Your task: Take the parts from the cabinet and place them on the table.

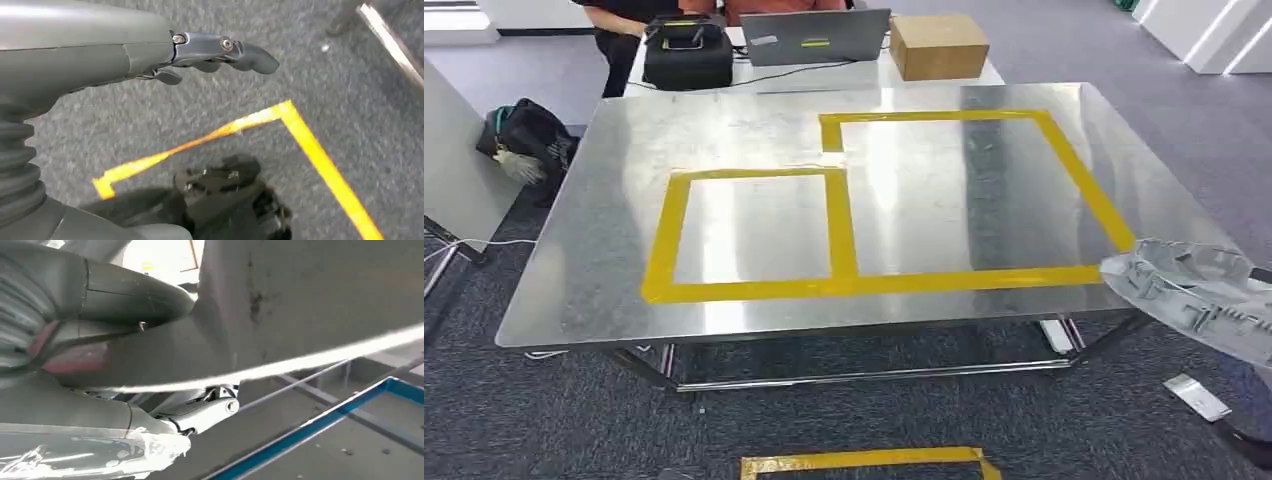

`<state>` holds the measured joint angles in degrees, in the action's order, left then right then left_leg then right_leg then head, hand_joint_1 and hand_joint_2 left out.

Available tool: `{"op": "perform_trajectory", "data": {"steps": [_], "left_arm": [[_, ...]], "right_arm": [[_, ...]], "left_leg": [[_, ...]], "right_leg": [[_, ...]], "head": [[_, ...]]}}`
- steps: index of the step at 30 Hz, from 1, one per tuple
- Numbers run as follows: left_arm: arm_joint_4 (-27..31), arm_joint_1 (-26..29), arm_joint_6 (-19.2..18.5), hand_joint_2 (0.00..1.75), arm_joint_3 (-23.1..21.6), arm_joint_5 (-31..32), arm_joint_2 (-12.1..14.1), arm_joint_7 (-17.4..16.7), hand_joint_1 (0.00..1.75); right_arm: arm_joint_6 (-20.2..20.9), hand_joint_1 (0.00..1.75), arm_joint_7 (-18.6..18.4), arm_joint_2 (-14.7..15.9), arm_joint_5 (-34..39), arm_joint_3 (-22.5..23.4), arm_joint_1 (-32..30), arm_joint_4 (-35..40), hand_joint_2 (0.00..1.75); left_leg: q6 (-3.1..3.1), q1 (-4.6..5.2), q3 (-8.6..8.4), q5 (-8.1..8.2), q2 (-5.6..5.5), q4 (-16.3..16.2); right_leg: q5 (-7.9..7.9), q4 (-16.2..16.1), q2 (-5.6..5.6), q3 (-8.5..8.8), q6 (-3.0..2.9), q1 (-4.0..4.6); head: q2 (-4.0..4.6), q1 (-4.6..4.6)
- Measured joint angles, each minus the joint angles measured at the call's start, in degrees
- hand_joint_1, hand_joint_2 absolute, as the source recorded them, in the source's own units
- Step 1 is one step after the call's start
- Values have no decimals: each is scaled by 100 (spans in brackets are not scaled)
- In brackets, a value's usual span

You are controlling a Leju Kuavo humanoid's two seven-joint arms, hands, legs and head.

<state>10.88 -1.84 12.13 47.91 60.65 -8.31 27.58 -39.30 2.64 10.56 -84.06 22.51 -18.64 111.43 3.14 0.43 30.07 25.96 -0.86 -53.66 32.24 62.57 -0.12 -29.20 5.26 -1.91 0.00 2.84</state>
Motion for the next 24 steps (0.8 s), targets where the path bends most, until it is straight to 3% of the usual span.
{"op": "perform_trajectory", "data": {"steps": [2, 3, 4, 5, 6, 7, 8, 9, 10, 11, 12, 14, 15, 17, 18, 19, 20, 22, 23, 24], "left_arm": [[0, 2, 0, 175, 11, 0, -2, -7, 0], [0, 12, 0, 175, 20, 0, -2, -13, 0], [0, 26, -2, 175, 22, 0, -2, -13, 0], [0, 39, -4, 175, 26, -2, -7, -13, 0], [0, 48, -4, 175, 31, -7, -7, -13, 0], [0, 51, -4, 175, 35, -15, -4, -13, 0], [0, 48, -2, 175, 50, -18, 40, -13, 0], [0, 47, -2, 175, 72, -17, 39, -17, 0], [0, 24, -2, 175, 79, -17, 39, -20, 0], [2, 15, 9, 175, 83, -18, 39, -22, 0], [2, -5, 39, 175, 87, -15, 39, -28, 0], [2, -43, 118, 175, 92, -15, 37, -28, 0], [2, -46, 136, 175, 96, -15, 35, -24, 0], [2, -31, 153, 175, 116, -15, 26, -11, 0], [2, -23, 155, 175, 120, -15, 24, -11, 0], [2, -22, 157, 175, 125, -15, 22, -11, 0], [2, -21, 157, 175, 127, -15, 22, -11, 0], [2, -22, 164, 175, 129, -15, 24, -11, 0], [2, -8, 166, 175, 131, -15, 35, -11, 0], [2, -17, 166, 175, 135, -15, 35, -11, 0]], "right_arm": [[0, 175, -37, 0, -13, -42, 1, -31, 175], [0, 175, -52, 0, -24, -63, 0, -50, 175], [0, 175, -57, 0, -35, -83, -6, -72, 175], [0, 175, -61, 0, -37, -101, -20, -94, 175], [0, 175, -74, 0, -39, -120, -25, -118, 175], [0, 175, -87, 0, -39, -138, -24, -131, 175], [0, 175, -111, -4, -39, -157, -20, -171, 175], [7, 175, -131, 0, -42, -179, 28, -197, 175], [2, 175, -164, 0, -30, -188, -26, -197, 175], [0, 175, -179, 7, -26, -188, -18, -194, 175], [-2, 175, -190, 22, -11, -188, -1, -190, 175], [-4, 175, -188, 31, -13, -186, -17, -166, 175], [-4, 175, -192, 33, -7, -177, -10, -166, 175], [-4, 175, -194, 33, 7, -179, -15, -166, 175], [-4, 175, -192, 33, 7, -179, -29, -164, 175], [-4, 175, -192, 33, 7, -179, -39, -164, 175], [-4, 175, -192, 33, 7, -179, -41, -166, 175], [-4, 175, -192, 33, 7, -179, -41, -164, 175], [-4, 175, -194, 33, 7, -179, -41, -166, 175], [-2, 175, -192, 33, 7, -181, -40, -168, 175]], "left_leg": [[-17, -1, -60, 48, 2, -1], [-46, -13, -114, 86, 0, -2], [-83, -42, -189, 141, -6, -4], [-131, -81, -281, 202, -21, -13], [-211, -125, -388, 264, -26, -25], [-291, -158, -469, 350, -26, -55], [-363, -130, -528, 448, -26, -137], [-386, -153, -521, 507, -26, -194], [-430, -153, -510, 540, -27, -184], [-459, -158, -526, 546, -14, -181], [-493, -172, -462, 454, -18, -258], [-545, -184, 25, 176, 16, -1029], [-549, -181, 304, 259, 25, -1405], [-537, -169, 825, 793, 26, -1975], [-517, -159, 989, 963, 26, -2050], [-493, -143, 1062, 948, 26, -1985], [-453, -124, 1049, 767, 26, -1777], [-323, -54, 840, -20, 27, -934], [-232, 3, 749, -415, 48, -537], [-211, 42, 756, -242, 50, -450]], "right_leg": [[314, 881, 7, -598, 18, -1], [374, 1088, 5, -814, 42, -10], [321, 1005, 2, -892, 91, -32], [164, 700, -2, -849, 123, -66], [-91, 244, -8, -734, 203, -114], [-465, -185, -17, -631, 295, -180], [-930, -421, -92, -651, 361, -237], [-667, -363, -81, -665, 142, -187], [-764, -277, -10, -617, 22, -159], [-721, -232, -35, -638, -18, -146], [-705, -216, -14, -629, -45, -144], [-654, -281, -26, -557, -125, -145], [-624, -321, -27, -506, -166, -135], [-555, -379, -17, -393, -224, -97], [-510, -381, -5, -343, -235, -80], [-463, -381, 6, -289, -245, -63], [-415, -385, 15, -221, -251, -46], [-316, -391, 27, -90, -234, -21], [-272, -403, 29, -140, -210, -32], [-228, -377, 63, -43, -162, 5]], "head": [[2, 17], [2, 19], [2, 17], [2, 24], [2, 20], [2, 26], [2, 79], [2, 96], [-2, -6], [2, -4], [-2, -20], [0, -40], [0, -37], [0, -44], [0, -39], [0, -44], [0, -42], [0, -42], [0, -35], [0, -46]]}}
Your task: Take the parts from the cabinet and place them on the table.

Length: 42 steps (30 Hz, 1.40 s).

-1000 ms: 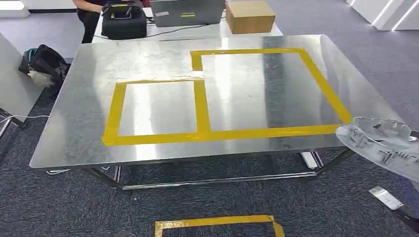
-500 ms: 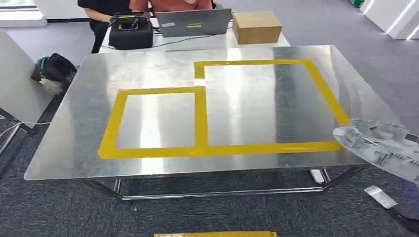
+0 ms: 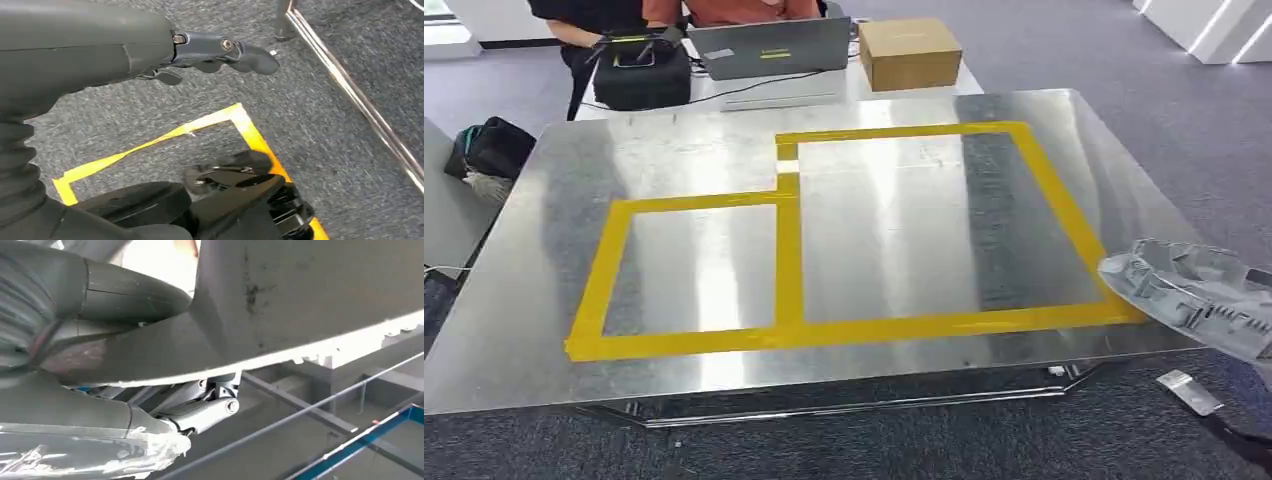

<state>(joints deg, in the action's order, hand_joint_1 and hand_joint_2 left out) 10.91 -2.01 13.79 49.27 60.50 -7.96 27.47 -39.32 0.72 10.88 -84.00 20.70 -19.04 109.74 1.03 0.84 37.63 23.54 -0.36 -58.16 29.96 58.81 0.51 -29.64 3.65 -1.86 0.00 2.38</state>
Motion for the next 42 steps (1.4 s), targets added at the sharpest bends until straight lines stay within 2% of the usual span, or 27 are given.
{"op": "perform_trajectory", "data": {"steps": [1, 2, 3, 4, 5, 6, 7, 10, 12, 13, 15, 18, 42], "left_arm": [[0, -1, 2, 175, 0, 0, -2, 4, 0], [0, 7, 2, 175, 0, 0, -7, 4, 0], [0, 6, 2, 175, 0, 0, -9, 7, 0], [0, -4, 2, 175, 0, 0, -15, 9, 0], [2, 4, 4, 175, 2, 0, -9, 15, 0], [2, -14, 9, 175, 7, -2, -11, 15, 0], [2, -29, 9, 175, 13, 0, -20, 15, 0], [2, -27, 7, 175, 22, 0, -44, 15, 0], [2, -15, 7, 175, 26, 0, -46, 15, 0], [2, -13, 7, 175, 30, 0, -46, 15, 0], [2, -15, 7, 175, 33, 0, -42, 15, 0], [2, -15, 7, 175, 33, 0, -39, 15, 0], [2, -14, 7, 175, 33, 0, -41, 15, 0]], "right_arm": [[0, 175, -2, 2, 4, 0, 2, 7, 175], [0, 175, 2, 4, 0, 0, -1, 7, 175], [0, 175, 2, 9, 4, 0, -4, 7, 175], [0, 175, 2, 15, 2, 0, -7, 13, 175], [0, 175, 4, 20, 2, -2, -16, 18, 175], [0, 175, 2, 31, 11, 2, 3, 24, 175], [0, 175, 0, 39, 11, 4, 7, 26, 175], [0, 175, -2, 44, 9, 4, 31, 31, 175], [0, 175, 0, 44, 9, 0, 22, 31, 175], [0, 175, 0, 44, 9, 0, 18, 30, 175], [0, 175, 0, 44, 9, 0, 19, 28, 175], [0, 175, 0, 44, 9, 2, 15, 28, 175], [0, 175, 0, 44, 9, 2, 14, 31, 175]], "left_leg": [[-44, -3, -22, -22, -11, -4], [-57, 5, -23, -75, -19, -8], [-33, 12, -46, -59, -25, -1], [-20, -11, -167, -73, -31, 74], [-117, -28, -215, -91, -45, 123], [-128, -45, -243, -77, -54, 128], [-99, -43, -247, -44, -70, 124], [-39, -23, -258, 4, -78, 122], [-25, -4, -257, 13, -79, 118], [-18, 6, -257, 16, -78, 116], [-13, 16, -256, 17, -77, 110], [-5, 14, -271, 23, -77, 111], [-7, -3, -316, 21, -77, 128]], "right_leg": [[37, -6, -3, -6, 25, 6], [50, -39, -3, -34, 48, 1], [56, -112, -6, 16, 80, -8], [66, -200, -5, 128, 114, 1], [8, -198, -8, 178, 30, 10], [28, -208, 0, 239, -83, 22], [53, -249, -6, 289, -109, 27], [62, -360, -22, 316, -117, 23], [66, -405, -26, 360, -87, 12], [64, -412, -25, 390, -54, 5], [59, -433, -23, 399, 69, -16], [72, -455, -27, 358, 117, -16], [79, -449, -28, 394, 112, 2]], "head": [[0, 18], [0, 11], [0, 4], [0, 9], [0, 28], [0, 26], [0, 53], [0, 72], [0, 72], [0, 70], [0, 70], [0, 68], [0, 68]]}}
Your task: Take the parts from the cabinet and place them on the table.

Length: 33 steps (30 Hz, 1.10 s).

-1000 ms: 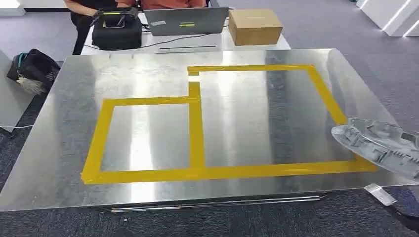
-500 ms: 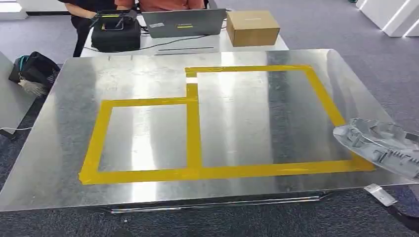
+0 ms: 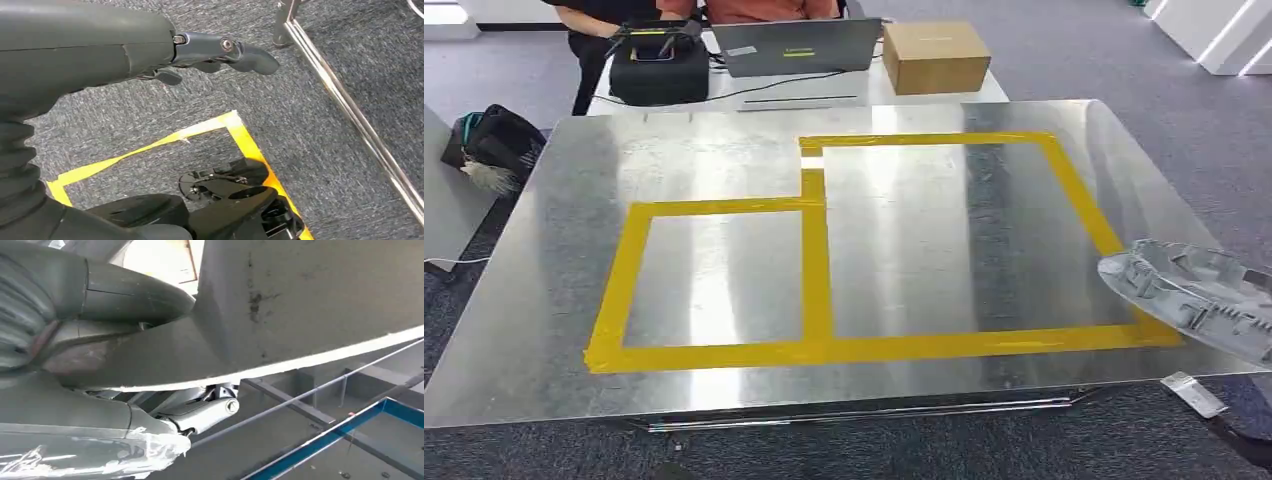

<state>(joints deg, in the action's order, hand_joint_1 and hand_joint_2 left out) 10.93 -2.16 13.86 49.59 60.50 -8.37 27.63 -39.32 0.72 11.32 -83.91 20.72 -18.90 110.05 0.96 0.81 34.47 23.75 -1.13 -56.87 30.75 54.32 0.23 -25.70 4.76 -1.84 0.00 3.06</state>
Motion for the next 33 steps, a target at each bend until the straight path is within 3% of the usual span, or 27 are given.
{"op": "perform_trajectory", "data": {"steps": [15, 19, 22, 26, 29, 33], "left_arm": [[0, 0, 0, 175, 0, 0, 0, 0, 0], [0, -8, -54, 175, 15, -39, 4, -72, 0], [0, -125, -109, 175, 39, -39, 9, -114, 0], [0, -149, -120, 175, 55, -39, 24, -122, 0], [0, -146, -122, 175, 61, -37, 28, -122, 0], [0, -147, -122, 175, 61, -35, 30, -125, 0]], "right_arm": [[6, 175, 8, 0, 0, 0, 0, 0, 175], [304, 175, 316, 11, -377, -289, 307, -276, 175], [284, 175, -263, 199, -590, -1101, 822, -1017, 175], [343, 175, -1326, 640, -612, -2165, 1332, -1488, 175], [424, 175, -1670, 915, -616, -2790, 1534, -1626, 175], [446, 175, -1795, 1117, -619, -3241, 1682, -1757, 175]], "left_leg": [[0, 0, 0, 0, 0, 0], [-8, -9, -4, -6, 20, 10], [-2, -8, -22, -16, 43, 10], [-2, -11, -23, -25, 18, 10], [-3, -10, -23, -27, 9, 10], [-3, -9, -19, -25, 7, 10]], "right_leg": [[0, 0, 0, 2, 0, 0], [-15, 6, 36, 66, -3, 15], [-22, 5, 41, 3, -7, 14], [-20, 5, 13, 13, -7, 15], [-20, 7, 7, 17, -7, 15], [-20, 7, 7, 22, -6, 14]], "head": [[0, -2], [0, 2], [0, 2], [0, 0], [0, -2], [0, 0]]}}
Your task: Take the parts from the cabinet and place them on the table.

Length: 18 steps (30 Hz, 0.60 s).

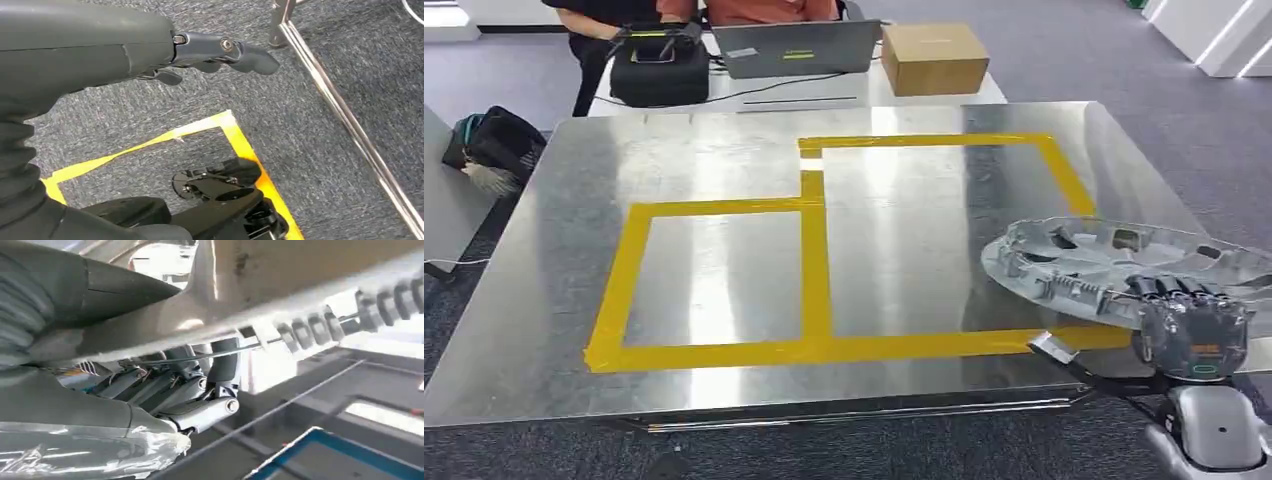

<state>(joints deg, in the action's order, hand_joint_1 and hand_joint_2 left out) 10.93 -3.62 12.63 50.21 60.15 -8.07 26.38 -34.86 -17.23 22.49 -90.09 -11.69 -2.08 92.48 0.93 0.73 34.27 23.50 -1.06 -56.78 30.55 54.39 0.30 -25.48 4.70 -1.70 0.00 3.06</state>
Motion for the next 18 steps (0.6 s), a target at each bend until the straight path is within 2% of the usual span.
{"op": "perform_trajectory", "data": {"steps": [7, 18], "left_arm": [[0, -4, -4, 175, 2, 15, 2, -4, 0], [0, -4, -13, 175, 2, 15, 2, -7, 0]], "right_arm": [[68, 175, -273, 214, 0, -617, 291, -175, 175], [68, 175, -310, 313, 0, -904, 385, -295, 175]], "left_leg": [[0, -1, 1, 1, 0, 0], [0, -1, 1, 1, 0, 1]], "right_leg": [[2, 0, -1, -11, -2, 1], [2, 0, 0, -10, -2, 0]], "head": [[0, -2], [0, -2]]}}
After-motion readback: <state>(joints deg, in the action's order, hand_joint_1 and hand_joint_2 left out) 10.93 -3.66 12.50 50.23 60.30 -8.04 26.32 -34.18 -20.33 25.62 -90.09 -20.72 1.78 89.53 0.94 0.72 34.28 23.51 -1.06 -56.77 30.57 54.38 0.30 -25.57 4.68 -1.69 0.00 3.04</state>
